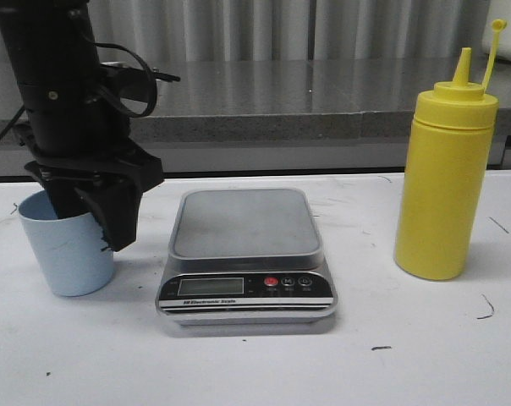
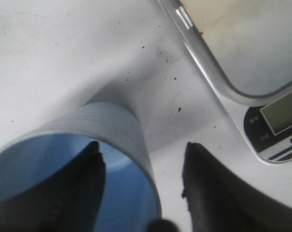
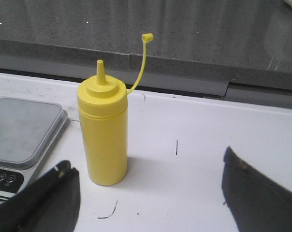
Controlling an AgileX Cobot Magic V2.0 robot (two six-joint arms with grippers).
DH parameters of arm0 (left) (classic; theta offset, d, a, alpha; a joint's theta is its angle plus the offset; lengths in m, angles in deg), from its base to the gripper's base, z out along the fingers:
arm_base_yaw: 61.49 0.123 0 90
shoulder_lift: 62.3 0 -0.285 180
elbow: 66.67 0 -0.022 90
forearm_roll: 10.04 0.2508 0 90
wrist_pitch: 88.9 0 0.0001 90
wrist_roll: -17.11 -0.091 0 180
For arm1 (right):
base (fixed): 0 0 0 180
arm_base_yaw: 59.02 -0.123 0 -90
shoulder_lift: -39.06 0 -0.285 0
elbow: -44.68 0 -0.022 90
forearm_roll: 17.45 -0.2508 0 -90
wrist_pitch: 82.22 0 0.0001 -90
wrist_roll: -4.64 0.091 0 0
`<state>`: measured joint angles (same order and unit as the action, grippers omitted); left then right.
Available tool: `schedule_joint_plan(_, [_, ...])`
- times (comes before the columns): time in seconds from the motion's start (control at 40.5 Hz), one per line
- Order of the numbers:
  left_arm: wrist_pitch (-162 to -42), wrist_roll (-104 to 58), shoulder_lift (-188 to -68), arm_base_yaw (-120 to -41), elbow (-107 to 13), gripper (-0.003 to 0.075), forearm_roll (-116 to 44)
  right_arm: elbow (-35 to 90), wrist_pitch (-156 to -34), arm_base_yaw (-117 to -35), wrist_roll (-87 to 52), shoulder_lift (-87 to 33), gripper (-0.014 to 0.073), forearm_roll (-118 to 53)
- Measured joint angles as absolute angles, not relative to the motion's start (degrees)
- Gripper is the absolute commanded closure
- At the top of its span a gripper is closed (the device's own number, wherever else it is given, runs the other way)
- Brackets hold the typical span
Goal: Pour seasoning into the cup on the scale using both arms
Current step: 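Lower the left gripper onto the light-blue cup and grasp its rim, then lift the cup with the left gripper and carry it over the scale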
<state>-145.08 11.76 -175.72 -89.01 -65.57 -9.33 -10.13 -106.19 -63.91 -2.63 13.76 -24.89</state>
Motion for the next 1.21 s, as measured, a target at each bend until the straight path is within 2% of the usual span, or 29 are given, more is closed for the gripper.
schedule_joint_plan(0.099, [-145.1,11.8,-175.7,-89.0,-65.6,0.0743,-9.3,-10.1,-106.2,-63.9,-2.6,13.8,-0.0021,-24.9])
schedule_joint_plan(0.346, [-146.2,11.8,-175.7,-89.0,-66.5,0.0740,-9.3,-10.1,-106.2,-63.9,-2.6,13.8,-0.0021,-24.9])
schedule_joint_plan(0.642, [-155.6,11.8,-175.7,-90.0,-80.0,0.0740,-9.4,-10.1,-106.2,-63.9,-2.6,13.8,-0.0021,-24.9])
schedule_joint_plan(1.012, [-159.4,11.8,-184.6,-98.8,-99.4,0.0740,-9.5,-10.1,-106.3,-63.9,-2.6,13.8,-0.0021,-24.9])
schedule_joint_plan(1.21, [-159.6,11.8,-189.9,-101.7,-102.8,0.0740,-10.0,-10.1,-106.4,-63.9,-2.6,13.8,-0.0021,-24.9])
